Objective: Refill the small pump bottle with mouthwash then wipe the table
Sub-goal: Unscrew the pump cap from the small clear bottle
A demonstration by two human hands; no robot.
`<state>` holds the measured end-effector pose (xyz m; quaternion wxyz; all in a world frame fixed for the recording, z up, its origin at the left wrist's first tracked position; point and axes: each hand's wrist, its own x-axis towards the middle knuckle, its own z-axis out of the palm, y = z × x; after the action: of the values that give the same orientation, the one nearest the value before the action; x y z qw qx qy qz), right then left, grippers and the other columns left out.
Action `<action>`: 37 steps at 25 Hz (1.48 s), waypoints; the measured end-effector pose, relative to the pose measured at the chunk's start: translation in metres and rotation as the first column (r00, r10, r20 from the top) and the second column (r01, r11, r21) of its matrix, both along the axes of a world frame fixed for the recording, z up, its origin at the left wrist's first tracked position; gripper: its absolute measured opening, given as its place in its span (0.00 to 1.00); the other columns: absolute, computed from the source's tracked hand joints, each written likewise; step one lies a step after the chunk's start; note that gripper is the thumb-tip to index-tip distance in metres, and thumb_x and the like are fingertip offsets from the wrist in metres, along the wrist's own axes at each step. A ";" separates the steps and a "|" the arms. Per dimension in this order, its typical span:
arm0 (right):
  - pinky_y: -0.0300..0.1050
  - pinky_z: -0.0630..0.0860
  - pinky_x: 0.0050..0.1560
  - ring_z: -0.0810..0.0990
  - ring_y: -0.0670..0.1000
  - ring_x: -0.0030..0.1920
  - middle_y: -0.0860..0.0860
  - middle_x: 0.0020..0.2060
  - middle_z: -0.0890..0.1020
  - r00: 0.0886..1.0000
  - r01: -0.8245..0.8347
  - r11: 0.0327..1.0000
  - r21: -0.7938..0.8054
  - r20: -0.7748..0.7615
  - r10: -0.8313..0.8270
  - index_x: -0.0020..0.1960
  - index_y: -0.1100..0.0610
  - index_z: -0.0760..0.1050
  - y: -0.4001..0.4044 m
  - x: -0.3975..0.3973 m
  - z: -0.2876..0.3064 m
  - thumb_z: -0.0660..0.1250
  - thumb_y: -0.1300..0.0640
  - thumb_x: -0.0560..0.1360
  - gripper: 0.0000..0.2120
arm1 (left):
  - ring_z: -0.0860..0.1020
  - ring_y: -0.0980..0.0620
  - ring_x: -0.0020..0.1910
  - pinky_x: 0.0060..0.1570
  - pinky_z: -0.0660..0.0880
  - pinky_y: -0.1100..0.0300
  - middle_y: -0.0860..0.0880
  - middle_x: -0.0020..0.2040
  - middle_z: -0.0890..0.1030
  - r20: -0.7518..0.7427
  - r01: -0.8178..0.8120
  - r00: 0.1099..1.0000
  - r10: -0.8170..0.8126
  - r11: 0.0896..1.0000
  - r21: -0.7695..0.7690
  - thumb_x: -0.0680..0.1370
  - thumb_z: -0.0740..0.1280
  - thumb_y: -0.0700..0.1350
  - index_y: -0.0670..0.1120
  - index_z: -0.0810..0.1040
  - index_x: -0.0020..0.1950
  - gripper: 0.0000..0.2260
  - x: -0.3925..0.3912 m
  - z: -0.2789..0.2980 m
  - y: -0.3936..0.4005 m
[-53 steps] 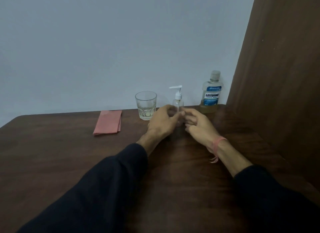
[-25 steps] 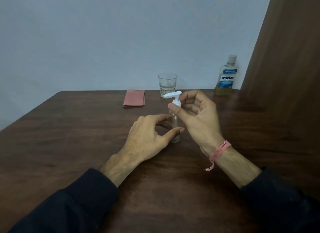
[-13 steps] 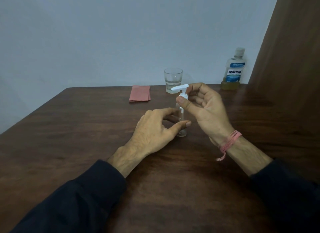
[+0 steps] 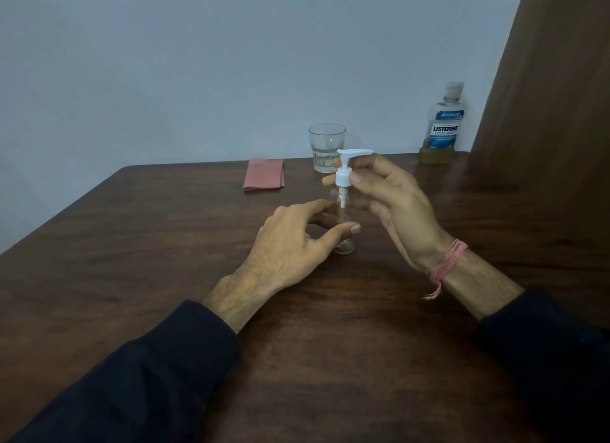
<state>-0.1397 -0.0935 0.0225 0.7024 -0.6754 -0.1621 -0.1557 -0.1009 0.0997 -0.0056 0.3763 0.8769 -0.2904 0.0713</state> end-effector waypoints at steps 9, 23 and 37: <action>0.64 0.84 0.61 0.86 0.69 0.58 0.63 0.53 0.89 0.993 0.118 0.993 -0.024 -0.016 -0.118 0.63 0.66 0.74 0.003 0.002 -0.008 0.77 0.61 0.80 0.18 | 0.87 0.66 0.58 0.62 0.87 0.49 0.69 0.52 0.88 0.010 0.009 1.000 -0.010 1.000 0.017 0.80 0.72 0.72 0.60 0.86 0.70 0.24 0.001 -0.001 0.002; 0.62 0.86 0.59 0.89 0.60 0.55 0.55 0.52 0.89 0.980 0.194 0.979 -0.057 0.055 -0.191 0.59 0.57 0.81 0.003 0.005 -0.010 0.75 0.56 0.79 0.10 | 0.86 0.68 0.59 0.63 0.86 0.49 0.68 0.52 0.89 0.011 0.005 1.000 -0.005 1.000 0.006 0.80 0.73 0.72 0.60 0.86 0.70 0.24 -0.001 -0.001 0.002; 0.62 0.86 0.59 0.88 0.56 0.56 0.53 0.55 0.88 0.965 0.257 0.959 -0.123 0.079 -0.248 0.62 0.58 0.80 0.005 0.001 -0.010 0.76 0.58 0.78 0.14 | 0.86 0.68 0.61 0.65 0.86 0.48 0.66 0.54 0.90 0.008 0.014 1.000 -0.014 1.000 0.006 0.81 0.74 0.71 0.58 0.87 0.71 0.24 -0.002 -0.001 0.001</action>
<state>-0.1390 -0.0886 0.0123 0.6251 -0.7303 -0.1065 -0.2542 -0.1024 0.1010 -0.0063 0.3729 0.8756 -0.2985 0.0713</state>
